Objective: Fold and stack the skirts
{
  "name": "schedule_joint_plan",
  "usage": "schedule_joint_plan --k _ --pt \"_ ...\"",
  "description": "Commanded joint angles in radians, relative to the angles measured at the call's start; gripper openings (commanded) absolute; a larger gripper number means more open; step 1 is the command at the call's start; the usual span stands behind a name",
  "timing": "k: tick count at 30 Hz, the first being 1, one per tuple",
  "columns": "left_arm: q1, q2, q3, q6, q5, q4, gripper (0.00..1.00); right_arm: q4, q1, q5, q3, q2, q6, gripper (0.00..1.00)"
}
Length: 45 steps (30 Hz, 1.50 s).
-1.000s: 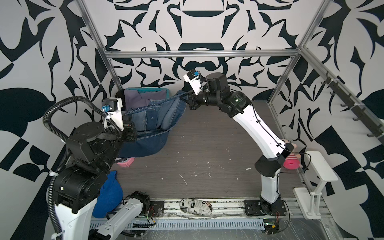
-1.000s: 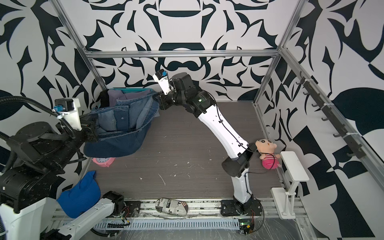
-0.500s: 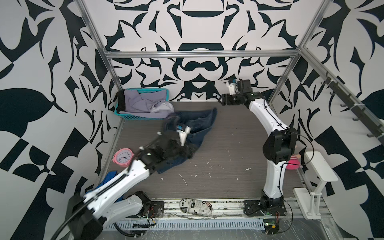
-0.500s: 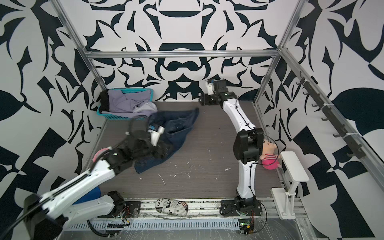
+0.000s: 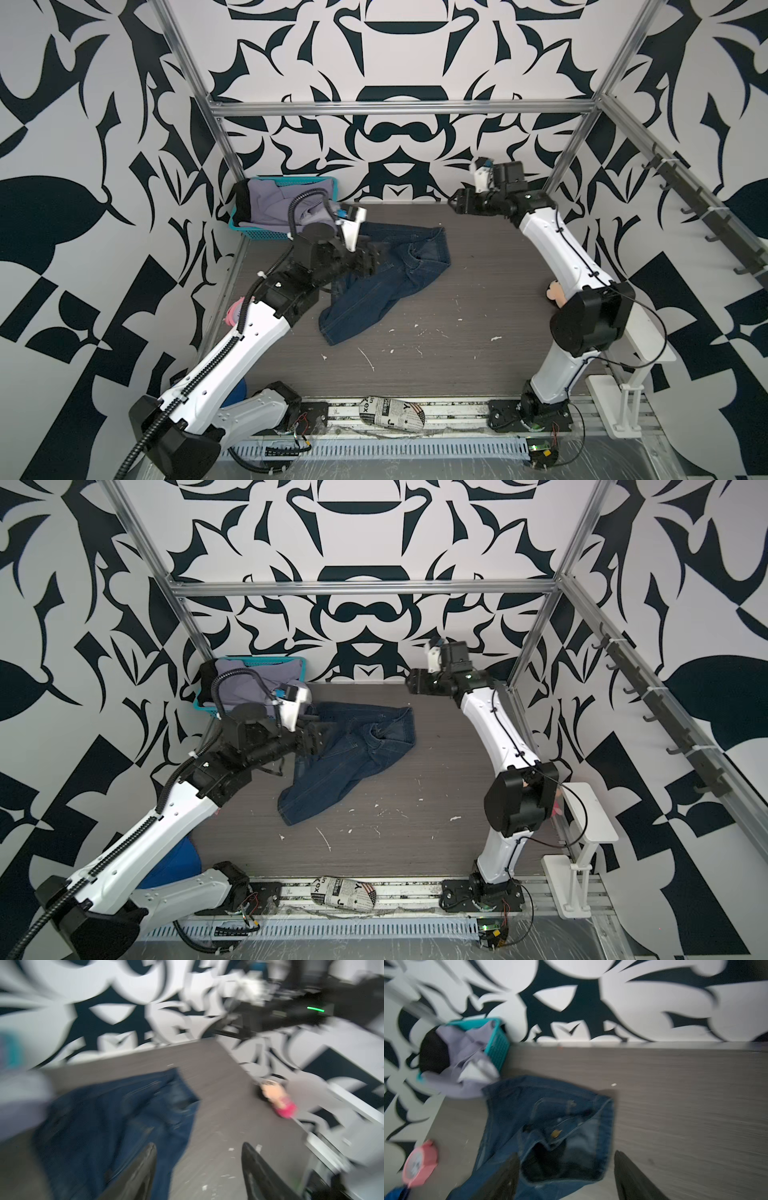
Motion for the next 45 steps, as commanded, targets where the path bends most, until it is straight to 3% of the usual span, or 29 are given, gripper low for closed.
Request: schedule_joint_plan --k 1,5,9,17,20,27,33,38,39,40,41,43,45 --pt "0.086 -0.078 -0.102 -0.164 -0.09 -0.238 0.72 -0.036 0.146 -0.012 -0.081 0.025 0.021 0.75" --pt "0.148 -0.158 -0.208 -0.298 -0.117 -0.43 0.76 -0.136 0.26 0.117 -0.028 0.111 0.024 0.76" --pt "0.152 -0.239 -0.37 -0.454 -0.178 -0.506 0.76 -0.114 0.268 0.159 -0.04 0.138 0.003 0.78" --pt "0.151 -0.375 -0.615 -0.679 -0.134 -0.344 0.77 -0.113 0.233 0.219 -0.044 0.124 -0.07 0.8" --pt "0.152 -0.379 -0.665 -0.701 -0.094 -0.26 0.74 -0.097 0.2 0.181 -0.066 0.108 -0.065 0.8" --pt "0.151 -0.29 -0.727 -0.602 -0.101 -0.028 0.63 -0.047 0.199 -0.002 -0.092 0.15 -0.086 0.77" --pt "0.151 -0.213 -0.714 -0.543 -0.121 0.038 0.33 0.008 0.199 -0.08 -0.118 0.164 -0.105 0.73" --pt "0.151 -0.246 -0.706 -0.518 -0.17 0.014 0.12 -0.029 0.2 -0.082 -0.075 0.224 -0.133 0.63" --pt "0.152 -0.26 -0.703 -0.518 -0.187 0.0 0.03 -0.026 0.198 -0.066 -0.077 0.229 -0.135 0.56" --pt "0.152 -0.274 -0.703 -0.517 -0.197 -0.009 0.0 -0.034 0.194 -0.063 -0.07 0.235 -0.141 0.37" --pt "0.152 -0.287 -0.704 -0.513 -0.203 -0.012 0.0 -0.042 0.19 -0.069 -0.066 0.238 -0.149 0.29" --pt "0.152 -0.317 -0.707 -0.51 -0.218 -0.023 0.0 -0.042 0.188 -0.067 -0.068 0.24 -0.153 0.25" --pt "0.152 -0.341 -0.702 -0.507 -0.242 -0.049 0.0 -0.046 0.189 -0.064 -0.066 0.229 -0.152 0.11"
